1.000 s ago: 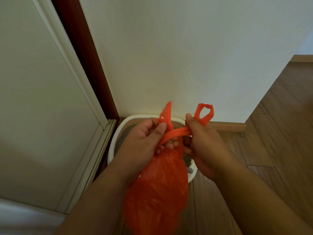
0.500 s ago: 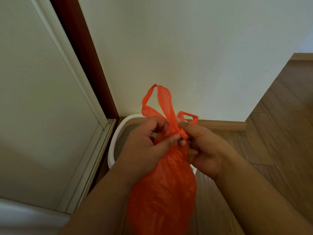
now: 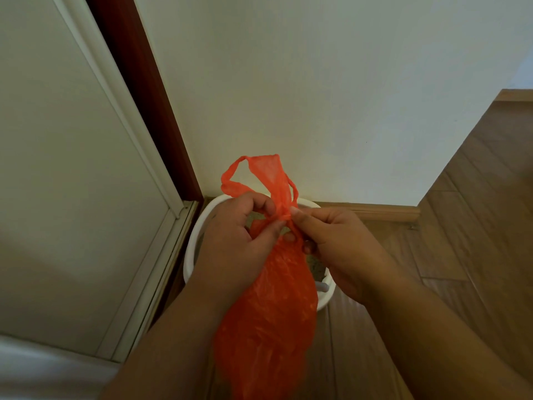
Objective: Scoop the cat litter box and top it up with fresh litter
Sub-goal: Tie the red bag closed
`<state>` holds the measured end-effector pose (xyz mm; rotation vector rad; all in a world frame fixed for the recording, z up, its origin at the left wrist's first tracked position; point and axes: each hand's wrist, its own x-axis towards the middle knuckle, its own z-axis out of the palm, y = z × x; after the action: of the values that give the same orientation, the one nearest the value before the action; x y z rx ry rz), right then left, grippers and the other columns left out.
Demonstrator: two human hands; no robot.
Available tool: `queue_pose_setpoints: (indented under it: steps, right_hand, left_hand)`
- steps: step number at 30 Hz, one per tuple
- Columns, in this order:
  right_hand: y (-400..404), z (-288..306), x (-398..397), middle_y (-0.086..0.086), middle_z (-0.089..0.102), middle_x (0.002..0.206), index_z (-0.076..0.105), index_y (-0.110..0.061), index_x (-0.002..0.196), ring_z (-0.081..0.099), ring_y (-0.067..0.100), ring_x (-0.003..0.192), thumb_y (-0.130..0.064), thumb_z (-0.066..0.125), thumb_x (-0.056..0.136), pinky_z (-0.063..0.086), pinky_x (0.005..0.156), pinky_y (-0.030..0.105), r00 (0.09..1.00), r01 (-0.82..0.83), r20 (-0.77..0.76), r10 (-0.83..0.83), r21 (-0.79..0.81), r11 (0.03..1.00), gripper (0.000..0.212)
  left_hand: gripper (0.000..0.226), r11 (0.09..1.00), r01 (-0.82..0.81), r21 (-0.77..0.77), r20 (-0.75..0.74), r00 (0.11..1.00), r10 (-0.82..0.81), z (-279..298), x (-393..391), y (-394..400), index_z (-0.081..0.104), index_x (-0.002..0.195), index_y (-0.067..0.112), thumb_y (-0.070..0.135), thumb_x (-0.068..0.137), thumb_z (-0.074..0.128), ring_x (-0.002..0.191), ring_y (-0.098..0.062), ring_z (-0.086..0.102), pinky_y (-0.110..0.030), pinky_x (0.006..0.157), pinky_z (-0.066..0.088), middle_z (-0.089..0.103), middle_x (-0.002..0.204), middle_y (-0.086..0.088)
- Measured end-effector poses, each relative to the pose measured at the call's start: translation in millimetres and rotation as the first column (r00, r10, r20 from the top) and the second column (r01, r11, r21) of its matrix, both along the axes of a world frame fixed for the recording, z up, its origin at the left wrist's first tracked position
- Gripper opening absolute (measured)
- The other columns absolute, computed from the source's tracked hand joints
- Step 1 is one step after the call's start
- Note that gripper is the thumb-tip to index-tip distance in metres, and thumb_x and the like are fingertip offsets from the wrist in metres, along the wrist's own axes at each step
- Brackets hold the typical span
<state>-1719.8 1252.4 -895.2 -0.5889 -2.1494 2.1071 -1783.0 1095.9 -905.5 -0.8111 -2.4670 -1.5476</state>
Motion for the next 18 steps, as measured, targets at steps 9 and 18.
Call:
queue_pose_setpoints:
  steps: [9, 18]
  right_hand:
    - [3.0, 2.1, -0.1, 0.003, 0.071, 0.074, 0.064, -0.011, 0.1, 0.062, 0.014, 0.063, -0.024, 0.066, 0.097, 0.048, 0.06, 0.03, 1.0, -0.022, -0.023, 0.02, -0.05, 0.999, 0.014]
    - [1.2, 0.1, 2.6, 0.0, 0.076, 0.101, 0.07, -0.022, 0.115, 0.073, 0.016, 0.093, -0.003, 0.063, 0.096, 0.062, 0.082, 0.036, 0.974, -0.166, -0.132, 0.183, 0.126, 0.978, 0.028]
  left_hand:
    - [0.015, 0.997, 0.064, 0.039, 0.025, 0.998, -0.065, -4.0, -0.7, -0.4, 0.062, 0.096, 0.036, 0.03, 0.09, 0.075, 0.097, -0.011, 0.069, -0.038, 0.082, 0.06, 0.069, 0.098, 0.015]
    - [0.015, 0.981, -0.035, 0.193, 0.228, 0.973, -0.011, -0.8, -8.4, -1.9, 0.066, 0.093, 0.033, 0.028, 0.086, 0.079, 0.087, -0.019, 0.074, -0.051, 0.075, 0.062, 0.073, 0.094, 0.004]
